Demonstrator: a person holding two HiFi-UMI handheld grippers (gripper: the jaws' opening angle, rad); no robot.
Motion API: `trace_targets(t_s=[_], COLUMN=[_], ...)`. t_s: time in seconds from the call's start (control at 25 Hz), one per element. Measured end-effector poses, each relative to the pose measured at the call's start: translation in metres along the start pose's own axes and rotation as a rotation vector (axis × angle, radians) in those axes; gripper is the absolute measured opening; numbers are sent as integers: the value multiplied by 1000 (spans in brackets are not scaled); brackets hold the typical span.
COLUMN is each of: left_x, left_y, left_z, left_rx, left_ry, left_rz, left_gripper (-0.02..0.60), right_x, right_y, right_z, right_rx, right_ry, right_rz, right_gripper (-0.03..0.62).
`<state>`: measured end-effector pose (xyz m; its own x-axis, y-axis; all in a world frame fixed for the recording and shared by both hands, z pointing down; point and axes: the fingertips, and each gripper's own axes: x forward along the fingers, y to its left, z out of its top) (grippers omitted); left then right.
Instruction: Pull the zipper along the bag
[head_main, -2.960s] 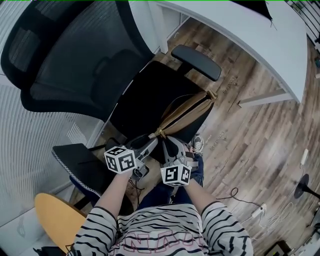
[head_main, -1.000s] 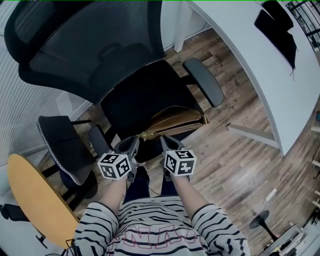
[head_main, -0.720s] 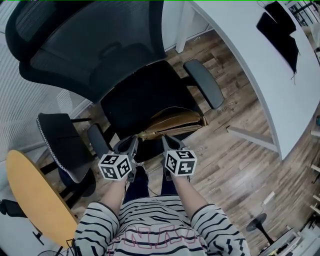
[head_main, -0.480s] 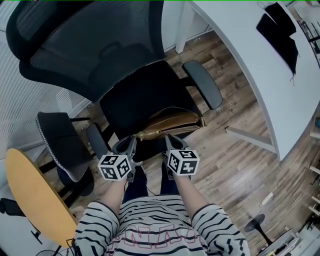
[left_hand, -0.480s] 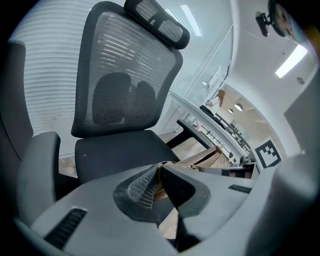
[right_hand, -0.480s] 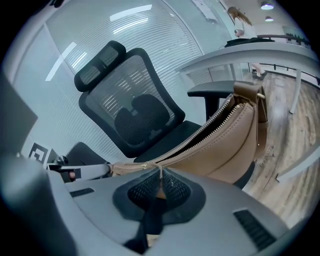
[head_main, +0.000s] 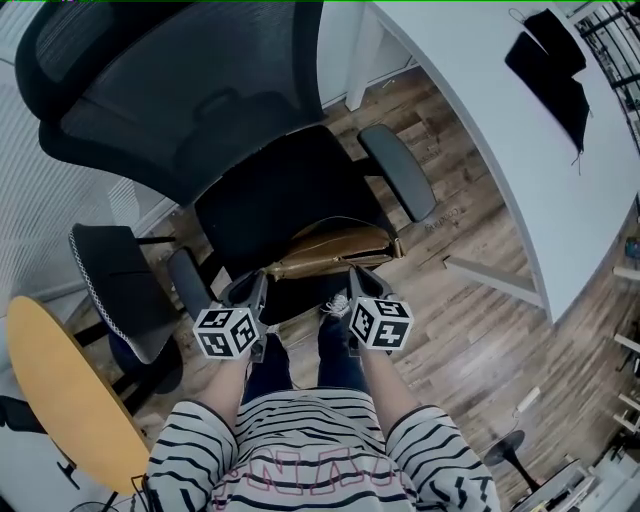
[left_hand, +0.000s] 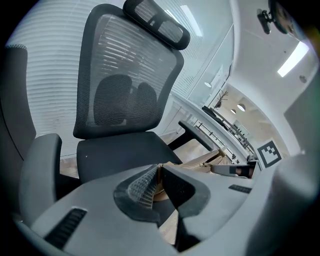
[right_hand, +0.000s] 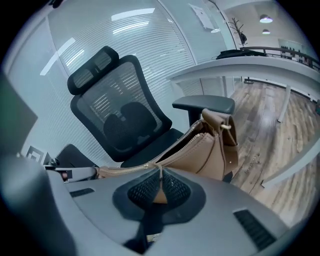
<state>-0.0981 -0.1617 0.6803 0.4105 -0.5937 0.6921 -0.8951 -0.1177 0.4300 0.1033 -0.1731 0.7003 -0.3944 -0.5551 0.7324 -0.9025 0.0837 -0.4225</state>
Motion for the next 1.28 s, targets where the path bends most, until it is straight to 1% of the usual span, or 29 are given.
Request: trace_targets(t_s=[0.2,0.4,0.72,1.04,1.28], left_x=[5,10,19,22,22], left_y=[3,4,4,4,5], left_z=[9,20,32,37,37], left_rx=[2,31,70,75,84], left_ry=[-16,-17,0,17,39], left_rz=[12,12,7,-7,-18], left_gripper=[44,44,43,44,44], right_x=[-11,-22,-44,-60,-68], right_y=[-19,-29,-44,-52,-56], right_z=[10,15,19,19,20], right_rx=[-1,16,62,109,122], right_ry=[-22,-44,-79,-117,-136], right_rz=[-45,-81,-151,-214,-268], right_gripper=[37,35,37,37,37])
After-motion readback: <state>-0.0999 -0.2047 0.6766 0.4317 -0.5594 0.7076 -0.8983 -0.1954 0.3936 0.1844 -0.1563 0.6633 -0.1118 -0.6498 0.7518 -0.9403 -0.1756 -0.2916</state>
